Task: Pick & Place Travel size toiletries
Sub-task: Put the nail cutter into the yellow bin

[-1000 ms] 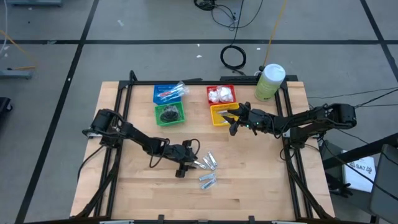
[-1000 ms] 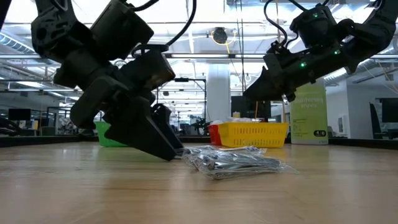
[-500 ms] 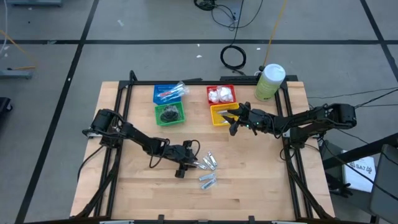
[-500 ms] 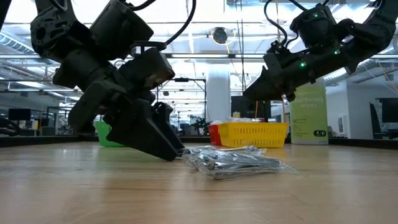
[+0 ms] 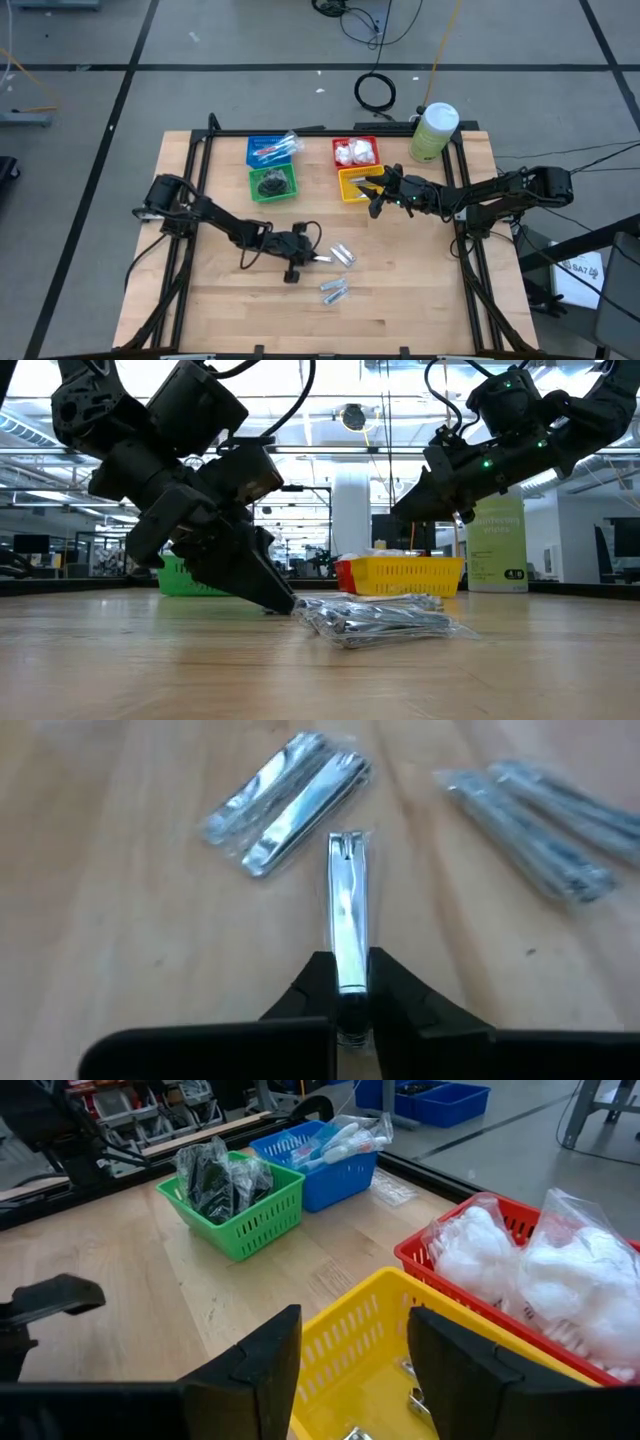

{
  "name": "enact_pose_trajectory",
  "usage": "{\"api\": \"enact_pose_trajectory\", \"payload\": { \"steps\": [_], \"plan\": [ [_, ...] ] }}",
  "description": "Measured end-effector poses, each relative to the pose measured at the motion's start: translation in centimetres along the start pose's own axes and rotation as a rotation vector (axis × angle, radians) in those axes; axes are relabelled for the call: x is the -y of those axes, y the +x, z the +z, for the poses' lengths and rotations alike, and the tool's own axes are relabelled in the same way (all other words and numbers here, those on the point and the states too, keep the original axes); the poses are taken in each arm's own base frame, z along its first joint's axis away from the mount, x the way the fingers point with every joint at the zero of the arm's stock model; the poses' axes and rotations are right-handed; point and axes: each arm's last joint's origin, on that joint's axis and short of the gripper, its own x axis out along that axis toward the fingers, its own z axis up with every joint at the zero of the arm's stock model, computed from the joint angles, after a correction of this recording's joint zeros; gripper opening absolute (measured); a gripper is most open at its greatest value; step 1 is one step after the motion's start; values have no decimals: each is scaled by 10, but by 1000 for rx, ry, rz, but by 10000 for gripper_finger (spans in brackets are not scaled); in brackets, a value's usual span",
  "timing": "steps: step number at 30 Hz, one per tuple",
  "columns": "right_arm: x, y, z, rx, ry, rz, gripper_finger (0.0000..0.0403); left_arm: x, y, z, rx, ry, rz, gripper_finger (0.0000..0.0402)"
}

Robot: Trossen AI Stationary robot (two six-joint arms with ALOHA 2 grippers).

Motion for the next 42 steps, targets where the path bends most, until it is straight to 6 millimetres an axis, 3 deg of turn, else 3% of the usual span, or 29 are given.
{"api": "enact_pose_trajectory", "payload": {
  "steps": [6, 15, 21, 31, 36, 42],
  "plan": [
    [-1, 0, 0, -3, 8, 22, 174, 4, -19, 13, 27, 127, 126, 18],
    [-10, -2, 6, 51, 63, 129, 172, 11, -65, 48, 111, 405, 532, 17],
    [-17, -4, 10, 81, 195, 195, 173, 8, -73, 63, 33, 556, 745, 18],
    [-35, -3, 13, 95, 174, 340, 178, -1, -76, 89, -2, 636, 790, 17],
    [-53, 13, 17, 127, 169, 422, 210, -3, -77, 92, -5, 633, 794, 18],
    [-61, 30, 16, 87, 192, 453, 249, 0, -77, 91, -17, 643, 793, 17]
  ]
}}
